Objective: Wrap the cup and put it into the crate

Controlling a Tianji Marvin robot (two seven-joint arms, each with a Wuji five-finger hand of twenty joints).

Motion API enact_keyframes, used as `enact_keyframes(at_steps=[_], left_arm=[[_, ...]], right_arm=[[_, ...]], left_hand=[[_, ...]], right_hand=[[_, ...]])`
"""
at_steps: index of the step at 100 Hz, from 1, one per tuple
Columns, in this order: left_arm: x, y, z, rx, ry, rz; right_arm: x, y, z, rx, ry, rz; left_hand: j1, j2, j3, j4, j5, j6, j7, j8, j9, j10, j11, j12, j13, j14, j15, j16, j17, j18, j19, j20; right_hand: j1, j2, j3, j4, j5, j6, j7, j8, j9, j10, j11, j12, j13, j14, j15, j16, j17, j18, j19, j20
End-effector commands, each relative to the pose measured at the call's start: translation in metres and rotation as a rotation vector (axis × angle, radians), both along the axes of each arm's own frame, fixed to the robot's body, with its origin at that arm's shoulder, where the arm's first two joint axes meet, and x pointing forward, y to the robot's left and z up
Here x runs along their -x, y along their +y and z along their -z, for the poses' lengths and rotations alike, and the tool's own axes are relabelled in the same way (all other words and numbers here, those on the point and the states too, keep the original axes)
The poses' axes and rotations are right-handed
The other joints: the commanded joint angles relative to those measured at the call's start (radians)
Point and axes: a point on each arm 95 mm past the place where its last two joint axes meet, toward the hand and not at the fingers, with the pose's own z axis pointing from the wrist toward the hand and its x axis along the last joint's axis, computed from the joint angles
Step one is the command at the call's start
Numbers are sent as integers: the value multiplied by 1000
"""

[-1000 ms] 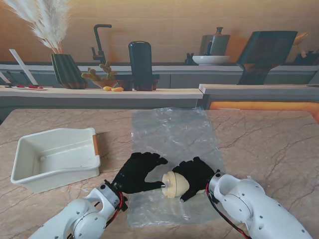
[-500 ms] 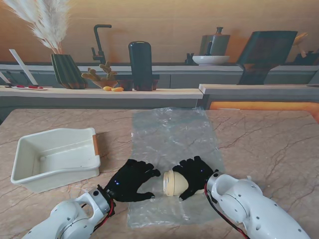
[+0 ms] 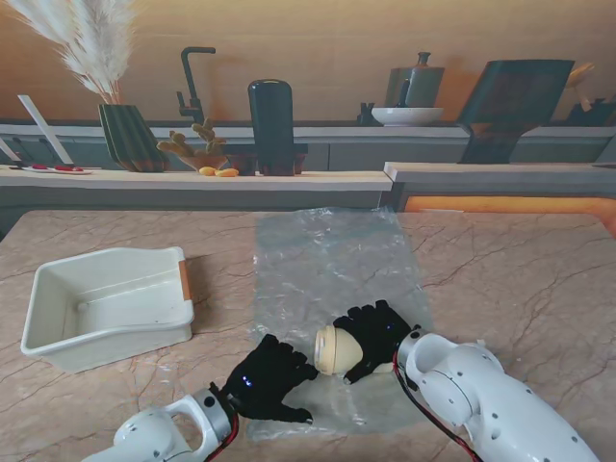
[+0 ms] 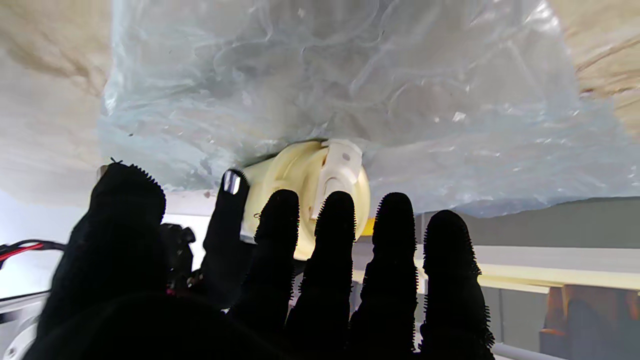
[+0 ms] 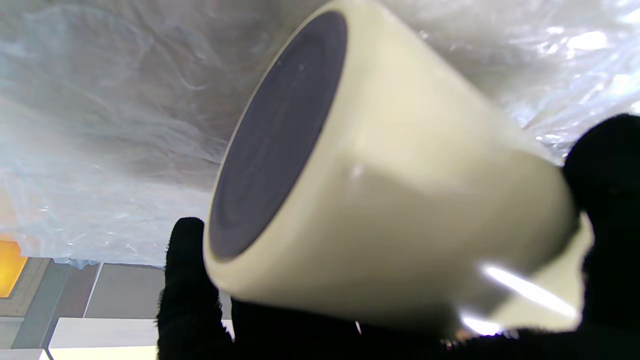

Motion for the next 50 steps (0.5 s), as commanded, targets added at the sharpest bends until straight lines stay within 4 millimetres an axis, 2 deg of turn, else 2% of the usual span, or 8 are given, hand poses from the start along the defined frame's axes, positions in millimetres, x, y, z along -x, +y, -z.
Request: enact_keyframes(at_steps=[1, 12, 15, 18, 30, 41, 44, 50], left_arm=[[5, -2, 11, -4, 30, -4], [8, -6, 18, -36, 20, -8], [9, -7, 20, -51, 16, -9], [11, -8, 21, -71, 11, -9], [16, -12, 26, -137, -13, -3], [19, -15, 28, -185, -4, -35], [19, -16, 29, -195, 4, -38], [18, -19, 32, -208, 34, -43]], right_arm=[[2, 1, 4, 3, 20, 7], [2, 2, 4, 0, 34, 8], [2, 2, 4, 0, 38, 7], [2, 2, 4, -1, 41, 6], [2, 3, 4, -6, 49, 2], [2, 3, 4, -13, 52, 4], [2, 2, 4, -15, 52, 5], [2, 1, 3, -18, 57, 8]], left_hand=[[39, 39, -42, 16, -26, 16, -26, -18, 11, 25, -22, -24, 33, 41, 9, -28, 25, 46, 23, -42], [74, 15, -14, 25, -48, 27, 28, 20, 19, 27, 1, -26, 61, 57, 21, -47, 57, 68, 56, -90], [7, -30, 144, 21, -51, 29, 33, 40, 18, 28, 7, -33, 62, 60, 32, -71, 56, 74, 86, -147], [-33, -59, 249, 16, -60, 31, 47, 47, 19, 27, 11, -26, 74, 60, 33, -61, 72, 76, 85, -133], [-83, -119, 310, 14, -129, 45, 23, 41, -6, 24, 11, -32, 103, 63, 44, -69, 111, 82, 95, -127], [-115, -116, 200, -2, -163, 63, -1, 37, -24, 32, 1, -40, 99, 81, 40, -74, 114, 91, 91, -127], [-65, -82, 76, 5, -159, 67, -6, 52, -17, 34, 1, -36, 105, 85, 42, -73, 121, 96, 93, -126], [-52, -63, 53, 4, -153, 71, 1, 59, 0, 41, 8, -34, 123, 76, 48, -73, 136, 100, 96, -126]], right_hand=[[21, 95, 103, 7, 1, -35, -9, 6, -33, 19, -12, -10, -29, 20, -15, -16, -14, 31, -33, 23], [18, 93, 100, 6, -3, -36, -12, 5, -33, 17, -13, -11, -30, 19, -16, -18, -15, 31, -34, 24], [17, 93, 100, 5, -5, -37, -13, 5, -34, 16, -14, -12, -31, 19, -17, -18, -15, 29, -34, 24], [17, 93, 100, 5, -5, -39, -13, 5, -34, 16, -14, -12, -31, 18, -17, -18, -16, 29, -35, 25], [16, 94, 99, 4, -6, -39, -14, 5, -34, 16, -16, -14, -30, 19, -18, -19, -14, 28, -36, 27], [17, 94, 100, 4, -5, -38, -14, 5, -32, 16, -17, -15, -29, 19, -18, -19, -14, 29, -37, 28], [16, 94, 100, 4, -6, -38, -15, 5, -32, 16, -17, -15, -28, 18, -18, -19, -13, 29, -37, 28], [17, 95, 100, 3, -5, -37, -15, 5, -33, 16, -18, -15, -29, 19, -18, -20, -13, 29, -38, 29]])
